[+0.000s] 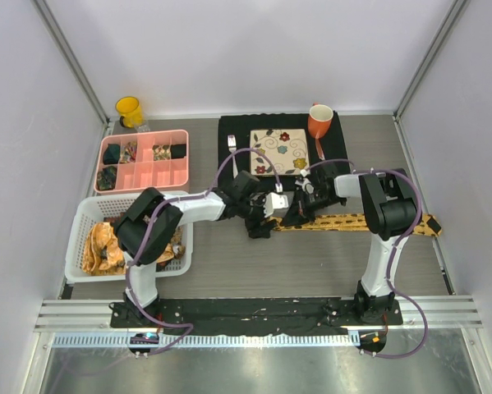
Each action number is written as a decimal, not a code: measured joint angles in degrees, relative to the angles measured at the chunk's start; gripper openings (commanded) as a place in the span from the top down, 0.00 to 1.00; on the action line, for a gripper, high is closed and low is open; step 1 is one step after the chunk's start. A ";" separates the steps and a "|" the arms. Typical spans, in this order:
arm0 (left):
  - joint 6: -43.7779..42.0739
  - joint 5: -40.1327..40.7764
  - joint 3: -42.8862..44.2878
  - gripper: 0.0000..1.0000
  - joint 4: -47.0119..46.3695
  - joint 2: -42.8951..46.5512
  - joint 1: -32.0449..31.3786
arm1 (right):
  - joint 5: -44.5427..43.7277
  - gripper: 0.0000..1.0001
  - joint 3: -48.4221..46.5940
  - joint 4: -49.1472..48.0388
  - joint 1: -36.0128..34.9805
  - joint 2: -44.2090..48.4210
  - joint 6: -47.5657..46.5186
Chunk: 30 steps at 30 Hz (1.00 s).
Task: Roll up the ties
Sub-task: Roll the tie at the center of the board.
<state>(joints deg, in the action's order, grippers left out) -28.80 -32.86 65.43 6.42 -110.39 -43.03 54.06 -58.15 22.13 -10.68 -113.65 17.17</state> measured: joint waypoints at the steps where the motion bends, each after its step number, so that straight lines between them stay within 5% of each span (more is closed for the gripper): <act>1: 0.48 -0.07 -1.46 0.23 -0.83 0.87 0.48 | -0.35 0.99 -0.48 0.72 0.00 -0.17 -0.17; 8: 4.87 0.17 -5.79 0.18 -7.23 4.50 3.10 | -2.86 0.99 -2.99 5.27 -0.02 -0.87 -1.64; 10: 5.88 0.46 -6.36 0.01 -9.03 6.34 3.08 | -3.93 0.99 -3.67 6.51 -0.02 -0.87 -2.32; 17: 10.27 -2.01 -9.46 0.00 -15.74 18.51 3.02 | -6.64 0.99 -5.88 10.08 -0.94 -0.87 -5.55; 23: 12.66 -5.95 -0.13 0.00 -9.90 10.25 3.17 | -7.23 0.99 -7.45 12.17 -1.60 -1.66 -7.08; 30: 18.34 0.83 -10.54 0.00 -18.45 15.19 3.32 | -7.32 0.99 -8.87 14.08 -1.99 -2.43 -9.44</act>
<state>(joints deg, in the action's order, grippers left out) -10.46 -32.03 54.89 -12.03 -95.20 -39.70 46.74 -67.02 36.21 -12.67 -116.07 7.73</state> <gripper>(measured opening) 0.996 0.030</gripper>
